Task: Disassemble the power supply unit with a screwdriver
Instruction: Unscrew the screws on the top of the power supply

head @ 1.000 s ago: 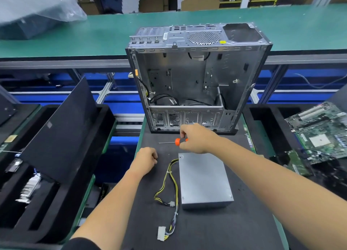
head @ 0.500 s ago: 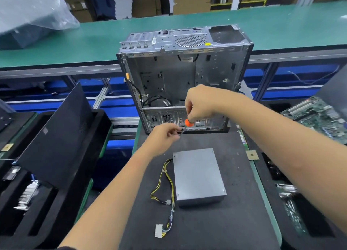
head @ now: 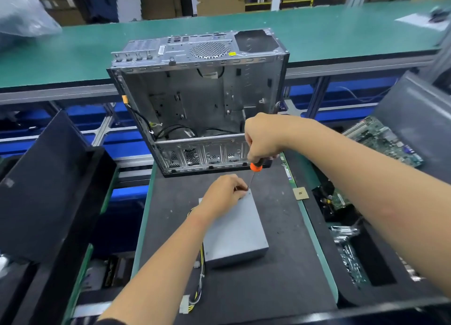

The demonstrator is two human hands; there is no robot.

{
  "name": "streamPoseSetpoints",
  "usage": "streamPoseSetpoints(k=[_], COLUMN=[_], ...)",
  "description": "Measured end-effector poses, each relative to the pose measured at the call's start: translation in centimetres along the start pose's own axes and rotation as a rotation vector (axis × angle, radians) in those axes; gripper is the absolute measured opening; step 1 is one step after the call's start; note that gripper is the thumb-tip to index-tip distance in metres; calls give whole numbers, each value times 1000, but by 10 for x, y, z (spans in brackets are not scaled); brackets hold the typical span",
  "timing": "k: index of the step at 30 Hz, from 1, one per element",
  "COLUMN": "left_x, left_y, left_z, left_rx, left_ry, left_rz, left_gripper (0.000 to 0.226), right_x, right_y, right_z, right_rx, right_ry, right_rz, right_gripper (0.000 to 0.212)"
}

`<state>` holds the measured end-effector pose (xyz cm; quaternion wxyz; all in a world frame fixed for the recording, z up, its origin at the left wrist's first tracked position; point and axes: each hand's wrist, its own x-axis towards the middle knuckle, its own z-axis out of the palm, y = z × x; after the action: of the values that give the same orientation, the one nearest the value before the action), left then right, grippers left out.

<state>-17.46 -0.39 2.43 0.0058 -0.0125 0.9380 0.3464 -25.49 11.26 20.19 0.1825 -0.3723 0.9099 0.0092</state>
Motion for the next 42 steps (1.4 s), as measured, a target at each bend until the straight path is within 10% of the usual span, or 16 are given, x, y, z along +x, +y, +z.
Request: streamPoseSetpoints(k=[42], left_x=[1], left_y=[-6], left_z=[14], left_rx=[-277], left_ry=[115], left_rz=[-97], left_gripper=[13], right_x=[20], right_y=[5], right_z=[7], right_rx=[-63], right_ry=[-108], right_rz=[-63], right_gripper=[18])
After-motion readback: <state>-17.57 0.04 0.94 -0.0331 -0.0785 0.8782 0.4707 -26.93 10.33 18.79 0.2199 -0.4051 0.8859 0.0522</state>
